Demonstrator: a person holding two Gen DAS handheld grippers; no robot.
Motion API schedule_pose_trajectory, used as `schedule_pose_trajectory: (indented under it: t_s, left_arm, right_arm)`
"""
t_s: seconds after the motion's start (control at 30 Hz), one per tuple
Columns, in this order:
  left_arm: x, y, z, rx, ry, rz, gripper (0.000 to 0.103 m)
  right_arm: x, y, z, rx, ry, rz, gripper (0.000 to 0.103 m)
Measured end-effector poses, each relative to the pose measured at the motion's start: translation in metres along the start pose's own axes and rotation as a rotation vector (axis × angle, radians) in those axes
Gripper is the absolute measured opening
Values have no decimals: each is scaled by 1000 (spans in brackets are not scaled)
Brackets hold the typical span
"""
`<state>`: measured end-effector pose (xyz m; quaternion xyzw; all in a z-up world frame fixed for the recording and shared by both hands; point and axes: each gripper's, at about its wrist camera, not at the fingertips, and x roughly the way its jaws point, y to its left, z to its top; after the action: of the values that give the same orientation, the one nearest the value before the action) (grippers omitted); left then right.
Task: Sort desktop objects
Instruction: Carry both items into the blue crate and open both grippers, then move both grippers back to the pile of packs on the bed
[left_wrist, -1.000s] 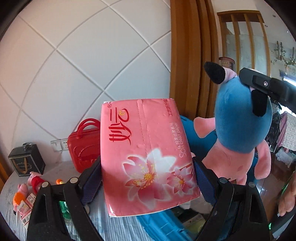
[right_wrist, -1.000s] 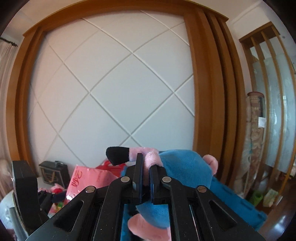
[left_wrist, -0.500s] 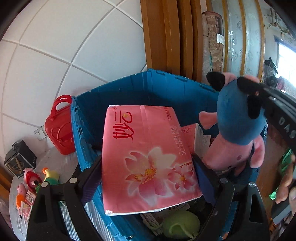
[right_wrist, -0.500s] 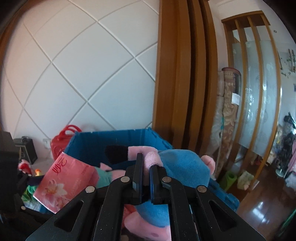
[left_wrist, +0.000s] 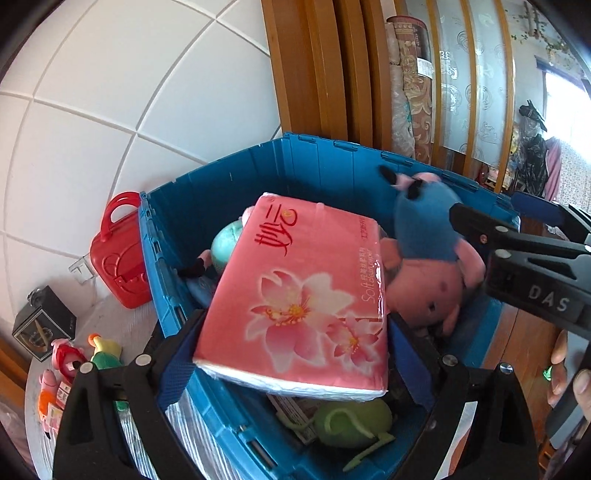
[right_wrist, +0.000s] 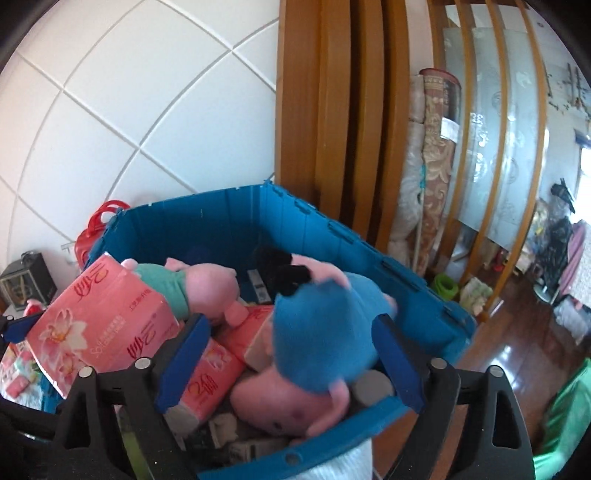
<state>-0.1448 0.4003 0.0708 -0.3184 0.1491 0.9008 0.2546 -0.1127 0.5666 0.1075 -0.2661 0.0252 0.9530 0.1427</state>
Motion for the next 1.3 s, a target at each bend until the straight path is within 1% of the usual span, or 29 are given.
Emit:
schedule_pose_trajectory:
  t_s: [0.03, 0.1, 0.23, 0.37, 0.47, 0.6, 0.7, 0.97, 1.1, 1.23, 1.3]
  left_arm:
    - [-2, -1, -3, -1, -4, -8, 95]
    - [-7, -2, -7, -5, -11, -26, 95]
    - [-21, -10, -19, 9, -35, -59, 96]
    - [-32, -18, -26, 25, -67, -51, 96]
    - [-38, -14, -27, 4, -80, -70, 96]
    - [-43, -9, -30, -9, -90, -59, 96]
    - [-54, -3, -36, -27, -107, -75, 96]
    - [-81, 26, -53, -65, -166, -87, 96]
    - [-83, 45, -63, -88, -163, -73, 96]
    - [-84, 70, -74, -125, -154, -84, 96]
    - [-86, 83, -81, -139, -153, -62, 96]
  right_arm:
    - [-4, -3, -1, 8, 2, 1, 96]
    - [-15, -8, -6, 21, -7, -4, 100]
    - [-38, -13, -17, 15, -28, -38, 103]
    - [-54, -17, -30, 20, -33, -65, 103]
    - [-62, -20, -37, 32, -31, -69, 103]
    - [-67, -19, -43, 40, -30, -75, 103]
    - [-72, -16, -47, 40, -33, -71, 103]
    - [-92, 9, -56, 29, -63, -46, 103]
    - [-98, 28, -64, 13, -57, -31, 103]
    - [-99, 50, -67, -5, -47, -14, 103]
    - [-100, 63, -67, -11, -51, -4, 103]
